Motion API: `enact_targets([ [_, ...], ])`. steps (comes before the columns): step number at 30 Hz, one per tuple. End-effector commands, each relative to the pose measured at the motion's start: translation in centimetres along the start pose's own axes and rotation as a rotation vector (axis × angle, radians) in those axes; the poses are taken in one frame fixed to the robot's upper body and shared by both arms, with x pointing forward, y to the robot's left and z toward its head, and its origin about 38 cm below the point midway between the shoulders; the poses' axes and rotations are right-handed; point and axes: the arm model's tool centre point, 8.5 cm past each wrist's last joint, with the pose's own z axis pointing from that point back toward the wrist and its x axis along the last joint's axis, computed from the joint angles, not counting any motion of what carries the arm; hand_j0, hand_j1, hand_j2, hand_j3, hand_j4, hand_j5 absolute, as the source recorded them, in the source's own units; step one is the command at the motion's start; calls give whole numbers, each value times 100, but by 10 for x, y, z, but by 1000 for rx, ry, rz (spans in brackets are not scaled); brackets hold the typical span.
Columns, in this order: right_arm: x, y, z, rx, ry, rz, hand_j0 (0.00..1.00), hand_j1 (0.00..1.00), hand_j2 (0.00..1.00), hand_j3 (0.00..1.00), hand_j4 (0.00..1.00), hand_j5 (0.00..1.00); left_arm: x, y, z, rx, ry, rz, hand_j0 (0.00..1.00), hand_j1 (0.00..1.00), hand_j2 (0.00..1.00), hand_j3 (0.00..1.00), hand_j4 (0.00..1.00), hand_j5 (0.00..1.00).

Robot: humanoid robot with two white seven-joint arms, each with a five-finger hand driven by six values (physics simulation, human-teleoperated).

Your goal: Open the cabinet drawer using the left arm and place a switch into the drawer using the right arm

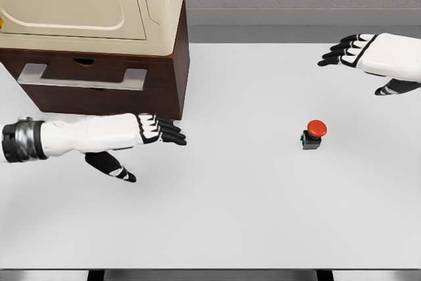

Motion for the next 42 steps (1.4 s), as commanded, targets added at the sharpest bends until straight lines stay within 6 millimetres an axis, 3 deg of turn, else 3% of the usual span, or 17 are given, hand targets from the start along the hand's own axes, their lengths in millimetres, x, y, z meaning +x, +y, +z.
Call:
enact_targets([
  [1,1,-2,0,-5,-2,0,100,100,100,100,100,100,-4,-5,16,-43,48,3,100,100,100,100,100,100],
  [7,3,5,-4,10,-14,-9,100,100,100,100,100,100,-5,2,30,-47,81,-5,100,100,100,100,100,100],
  [9,16,25,-23,67,-67,-29,100,100,100,100,100,100,-3,16,47,-9,94,29,100,100,100,100,100,100],
  [11,23,34,-33,83,-96,-41,100,100,100,100,100,100,1,44,62,30,111,2,98,98,98,98,98,98],
  [13,22,31,-34,86,-90,-23,100,100,100,100,100,100,7,68,62,81,88,-28,98,98,98,98,98,98],
  [16,24,35,-39,111,-91,-2,100,100,100,100,100,100,9,74,63,100,76,-20,98,98,98,98,98,98],
  [18,24,38,-40,129,-86,15,100,100,100,100,100,100,8,79,83,77,137,-35,97,97,97,97,97,97],
  [20,24,38,-40,132,-84,21,100,100,100,100,100,100,8,71,95,12,184,-30,98,98,98,98,98,98],
  [22,26,44,-43,160,-82,38,100,100,100,100,100,100,17,100,108,27,220,-109,100,100,100,100,100,100],
  [24,29,52,-47,184,-93,40,100,100,100,100,100,100,12,98,108,20,230,-112,100,100,100,100,100,100],
  [27,30,53,-48,189,-96,38,100,100,100,100,100,100,15,91,101,39,130,65,100,100,100,100,100,100],
  [29,33,59,-50,205,-108,34,100,100,100,100,100,100,21,103,103,107,65,149,100,100,100,100,100,100],
  [31,34,59,-50,205,-110,34,100,100,100,100,100,100,18,99,105,147,51,247,100,100,100,100,100,100],
  [35,33,58,-51,203,-110,33,100,100,100,100,100,100,16,108,100,135,129,288,100,100,100,100,100,100],
  [42,31,50,-50,189,-103,46,100,100,100,100,100,100,-11,96,100,85,389,428,98,98,98,98,98,98],
])
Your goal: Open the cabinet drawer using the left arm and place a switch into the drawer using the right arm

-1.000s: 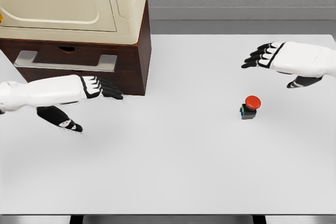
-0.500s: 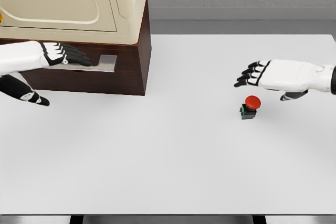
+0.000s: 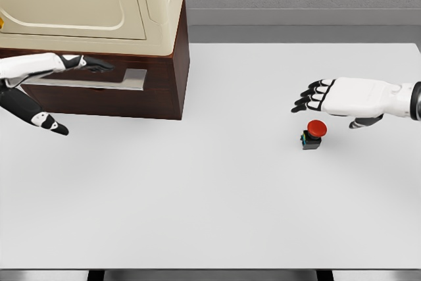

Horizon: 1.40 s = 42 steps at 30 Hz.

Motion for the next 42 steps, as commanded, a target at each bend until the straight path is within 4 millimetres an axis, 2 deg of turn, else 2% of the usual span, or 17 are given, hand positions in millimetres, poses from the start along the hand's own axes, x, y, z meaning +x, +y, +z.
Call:
enact_targets([
  [1,-1,-1,1,-4,3,-3,100,100,100,100,100,100,-9,-1,-1,-1,83,54,98,98,98,98,98,98],
  [9,-4,-3,5,-8,15,-3,100,100,100,100,100,100,-14,3,0,11,151,52,100,100,100,100,100,100],
  [12,-4,-3,5,-8,15,-3,100,100,100,100,100,100,-21,6,-8,35,210,32,100,100,100,100,100,100],
  [14,-4,-2,4,-5,13,-3,100,100,100,100,100,100,-25,7,-7,42,222,37,100,100,100,100,100,100],
  [18,-1,-12,4,-27,4,15,100,100,100,100,100,100,-33,9,-11,49,237,34,100,100,100,100,100,100],
  [26,2,-2,0,6,-7,10,100,100,100,100,100,100,-39,-1,-15,23,255,31,100,100,100,100,100,100],
  [29,10,13,-10,56,-32,9,100,100,100,100,100,100,-45,-7,-16,10,276,24,100,100,100,100,100,100],
  [36,10,18,-14,82,-27,23,100,100,100,100,100,100,-54,-3,-9,30,313,24,100,100,100,100,100,100],
  [42,13,25,-18,99,-41,15,100,100,100,100,100,100,-56,-5,-11,28,315,28,98,98,98,98,98,98],
])
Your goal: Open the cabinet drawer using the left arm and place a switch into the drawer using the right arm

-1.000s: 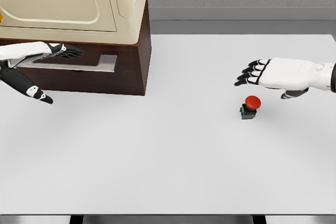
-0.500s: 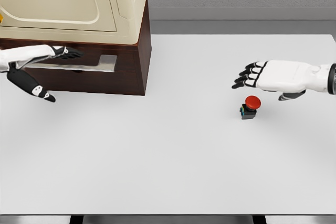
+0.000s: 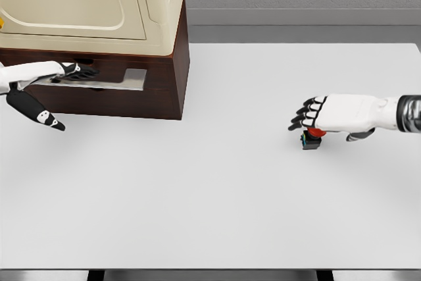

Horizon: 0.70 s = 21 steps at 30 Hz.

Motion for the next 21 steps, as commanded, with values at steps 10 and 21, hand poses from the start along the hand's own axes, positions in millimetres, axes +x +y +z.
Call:
enact_targets([
  [10,-11,6,-5,8,24,-30,100,100,100,100,100,100,0,-3,-1,-9,2,-11,84,84,84,84,84,84],
  [21,-6,12,-16,29,-3,-35,100,100,100,100,100,100,10,-12,4,-89,-41,8,84,84,84,84,84,84],
])
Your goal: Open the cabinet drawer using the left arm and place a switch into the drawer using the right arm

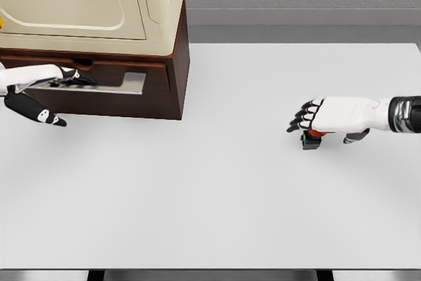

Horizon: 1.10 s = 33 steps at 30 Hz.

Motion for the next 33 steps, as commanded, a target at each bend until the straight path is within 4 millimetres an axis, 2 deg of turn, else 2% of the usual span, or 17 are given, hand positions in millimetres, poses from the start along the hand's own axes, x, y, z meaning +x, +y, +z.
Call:
enact_targets([
  [1,1,1,-1,2,-2,-4,100,100,100,100,100,100,8,-10,-3,-61,-55,51,84,84,84,84,84,84],
  [13,1,1,-1,1,-3,-3,100,100,100,100,100,100,22,-14,-4,-77,-117,83,84,84,84,84,84,84],
  [19,1,1,-1,2,-4,-4,100,100,100,100,100,100,23,-14,-5,-77,-124,89,84,84,84,84,84,84],
  [24,1,1,-1,1,-3,-3,100,100,100,100,100,100,25,-11,5,-66,-169,111,84,84,84,84,84,84],
  [33,0,-5,1,-10,0,7,100,100,100,100,100,100,28,-8,7,-57,-201,154,84,84,84,84,84,84],
])
